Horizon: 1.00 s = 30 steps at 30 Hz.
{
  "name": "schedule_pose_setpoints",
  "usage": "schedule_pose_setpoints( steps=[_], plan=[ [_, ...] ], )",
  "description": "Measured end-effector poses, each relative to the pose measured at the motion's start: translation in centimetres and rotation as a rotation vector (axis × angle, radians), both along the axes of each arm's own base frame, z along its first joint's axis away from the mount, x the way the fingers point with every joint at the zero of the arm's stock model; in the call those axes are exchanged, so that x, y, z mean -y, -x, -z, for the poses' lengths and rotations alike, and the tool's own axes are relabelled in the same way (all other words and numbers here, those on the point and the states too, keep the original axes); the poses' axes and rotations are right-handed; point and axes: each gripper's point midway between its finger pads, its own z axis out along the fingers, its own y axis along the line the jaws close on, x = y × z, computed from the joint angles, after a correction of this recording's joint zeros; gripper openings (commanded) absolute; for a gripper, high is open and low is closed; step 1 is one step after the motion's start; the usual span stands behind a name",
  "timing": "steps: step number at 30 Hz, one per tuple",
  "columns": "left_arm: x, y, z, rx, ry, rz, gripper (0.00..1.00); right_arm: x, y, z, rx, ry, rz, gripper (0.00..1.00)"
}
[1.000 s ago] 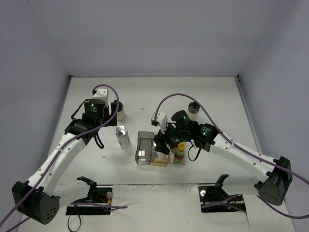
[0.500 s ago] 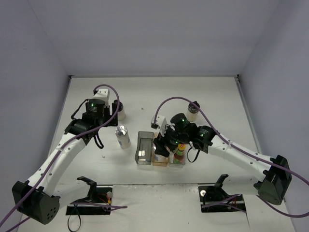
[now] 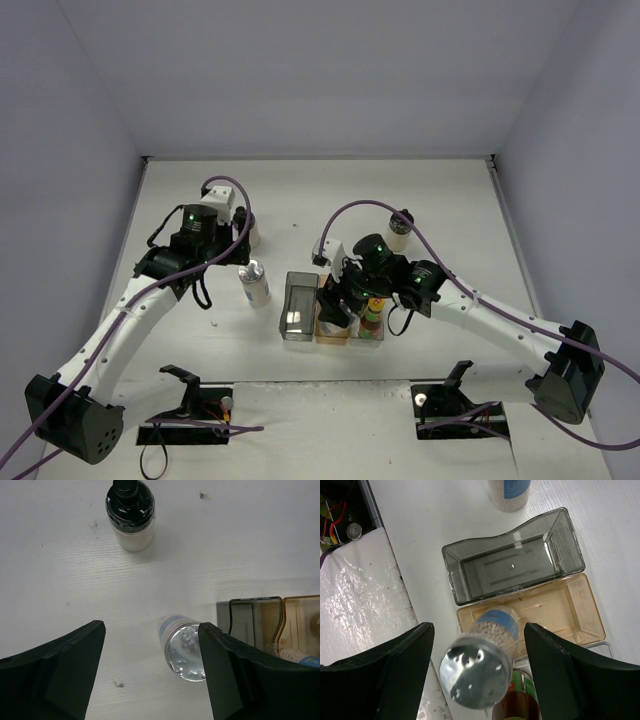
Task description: Organize the condiment bottles
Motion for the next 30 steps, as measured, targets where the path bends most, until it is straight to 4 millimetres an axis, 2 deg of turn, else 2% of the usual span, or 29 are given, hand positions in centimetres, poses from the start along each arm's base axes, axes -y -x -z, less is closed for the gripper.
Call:
schedule_pose_setpoints(
  steps=[11,15,20,24,27,30],
  plan=[
    [1.5,1.0,0.4,-0.042,0.039,0.085,0.76,0.0,-0.1,-0.2,0.007,-0.004,0.002,0.78],
    [2.7,1.6,0.8,-0.073,0.034,0.128,0.76,-0.3,-1.3,-1.7,0.051,-0.015,0.040,0.92],
    [5.1,2.1,1.2,-0.106,-0.008,0.195,0.76,-0.7,-4.1,-6.1,0.158,-0.067,0.131,0.99],
    [5.5,2.3,2.1,-0.135,-0.052,0.201,0.76,-0.2,-6.9,-10.1,0.223,-0.128,0.228,0.99],
    [5.0,2.2,2.7,-0.163,-0.087,0.175,0.75,2.1,-10.4,-12.1,0.250,-0.170,0.361,0.99],
    [4.4,2.0,3.4,-0.185,-0.120,0.150,0.75,5.0,-13.4,-12.7,0.253,-0.187,0.489,0.99]
  ],
)
